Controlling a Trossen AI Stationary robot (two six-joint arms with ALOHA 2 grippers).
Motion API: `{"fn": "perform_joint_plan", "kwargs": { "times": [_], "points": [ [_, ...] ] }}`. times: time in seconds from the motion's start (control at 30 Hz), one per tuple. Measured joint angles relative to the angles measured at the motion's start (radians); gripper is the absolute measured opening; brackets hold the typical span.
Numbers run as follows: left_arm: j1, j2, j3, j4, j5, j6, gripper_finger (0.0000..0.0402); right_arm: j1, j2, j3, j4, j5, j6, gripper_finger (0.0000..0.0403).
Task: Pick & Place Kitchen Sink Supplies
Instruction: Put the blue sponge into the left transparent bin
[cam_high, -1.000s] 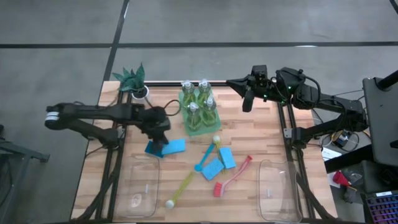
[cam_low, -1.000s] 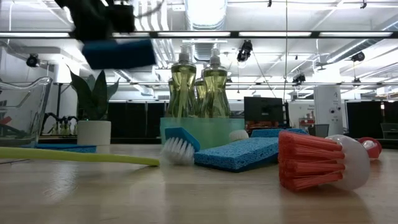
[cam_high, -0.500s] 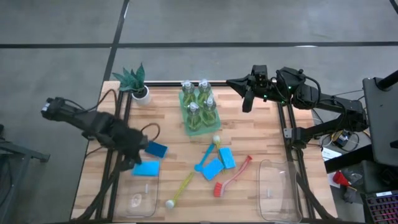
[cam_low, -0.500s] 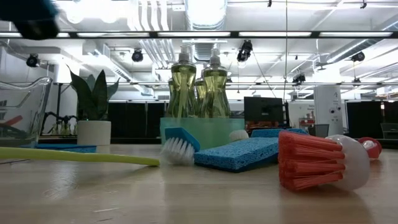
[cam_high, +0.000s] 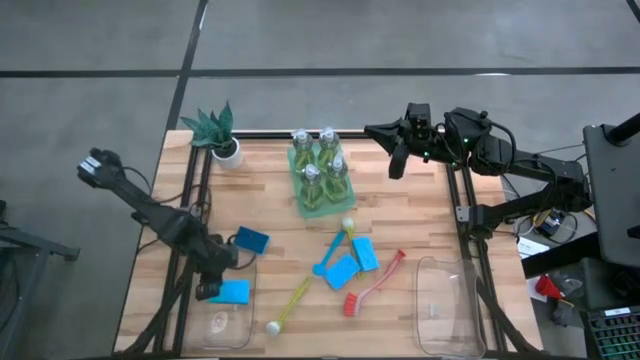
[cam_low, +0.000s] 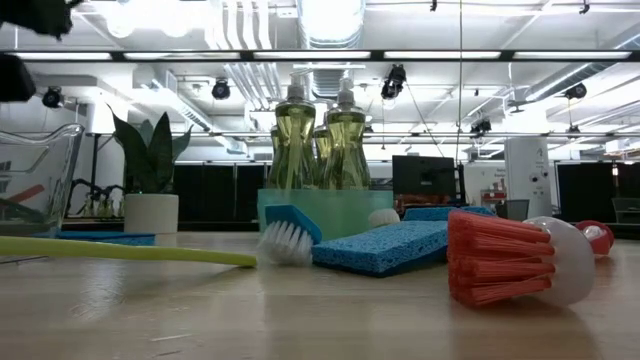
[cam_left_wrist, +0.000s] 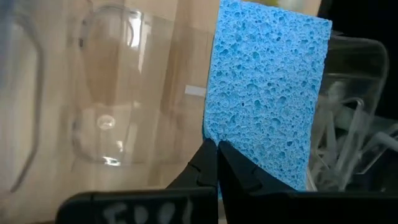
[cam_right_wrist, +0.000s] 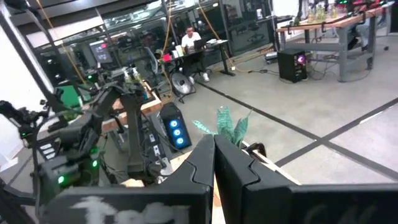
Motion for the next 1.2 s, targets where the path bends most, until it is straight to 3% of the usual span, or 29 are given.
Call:
{"fn": "perform_joint_plan", "kwargs": {
  "times": [0.2, 0.47, 0.7, 1.03, 1.2],
  "points": [
    [-0.025, 0.039, -0.063, 0.019, 0.007, -0.025, 0.0000, -0.001, 0.000, 0.000, 0.002, 0.073, -0.024, 0.0009],
    [-0.044, 0.079, -0.123, 0.149, -0.006, -0.022, 0.0000, -0.004, 0.000, 0.000, 0.005, 0.075, -0.037, 0.0009],
    [-0.044, 0.106, -0.145, 0.160, 0.011, -0.010, 0.0008, -0.004, 0.000, 0.000, 0.006, 0.075, -0.034, 0.0009],
    [-0.044, 0.102, -0.145, 0.189, 0.011, -0.041, 0.0071, -0.004, 0.000, 0.000, 0.006, 0.079, -0.041, 0.0009],
    [-0.044, 0.083, -0.145, 0.191, 0.104, -0.059, 0.0113, -0.004, 0.000, 0.000, 0.006, 0.080, -0.041, 0.0009]
  ]
}}
